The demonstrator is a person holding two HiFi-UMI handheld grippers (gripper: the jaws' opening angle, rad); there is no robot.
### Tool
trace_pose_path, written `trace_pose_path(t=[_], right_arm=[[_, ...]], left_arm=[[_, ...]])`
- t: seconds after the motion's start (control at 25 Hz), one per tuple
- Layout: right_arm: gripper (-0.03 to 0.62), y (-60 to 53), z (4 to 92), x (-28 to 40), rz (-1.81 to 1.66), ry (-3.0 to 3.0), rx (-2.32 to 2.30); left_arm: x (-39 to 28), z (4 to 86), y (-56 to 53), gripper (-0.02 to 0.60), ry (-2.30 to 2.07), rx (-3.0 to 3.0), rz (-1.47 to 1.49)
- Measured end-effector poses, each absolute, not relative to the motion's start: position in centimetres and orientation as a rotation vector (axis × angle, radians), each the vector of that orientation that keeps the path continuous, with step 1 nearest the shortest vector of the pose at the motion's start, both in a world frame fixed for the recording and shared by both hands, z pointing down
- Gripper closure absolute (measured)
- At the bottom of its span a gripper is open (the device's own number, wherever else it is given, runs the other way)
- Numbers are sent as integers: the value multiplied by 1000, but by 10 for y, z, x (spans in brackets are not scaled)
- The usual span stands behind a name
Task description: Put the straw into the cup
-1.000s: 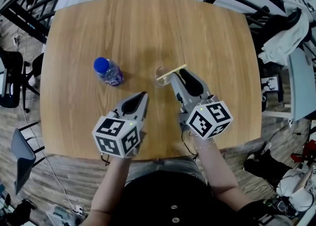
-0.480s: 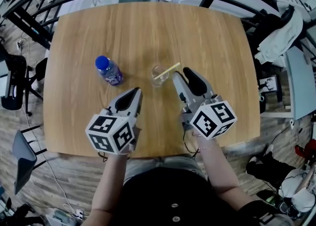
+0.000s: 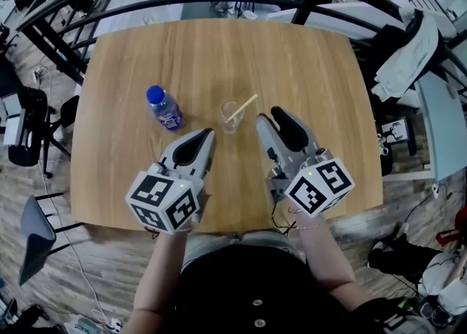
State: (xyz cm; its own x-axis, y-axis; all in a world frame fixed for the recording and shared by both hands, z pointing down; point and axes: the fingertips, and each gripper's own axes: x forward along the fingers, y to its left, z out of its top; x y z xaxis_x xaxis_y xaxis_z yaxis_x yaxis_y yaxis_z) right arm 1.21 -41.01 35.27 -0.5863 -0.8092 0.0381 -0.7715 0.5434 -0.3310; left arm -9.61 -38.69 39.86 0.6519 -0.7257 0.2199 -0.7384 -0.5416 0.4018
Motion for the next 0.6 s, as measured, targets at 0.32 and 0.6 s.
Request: trace_pose_path(t=[0.32,0.6], right_arm=[[460,-382,332,14,-431,2684,-1244],[553,-368,320,10,-398,2709,-1171]], left_arm=[[-88,374,-368,563,-1192,2477,17],[-85,371,-354,563,-1205,2527,98]])
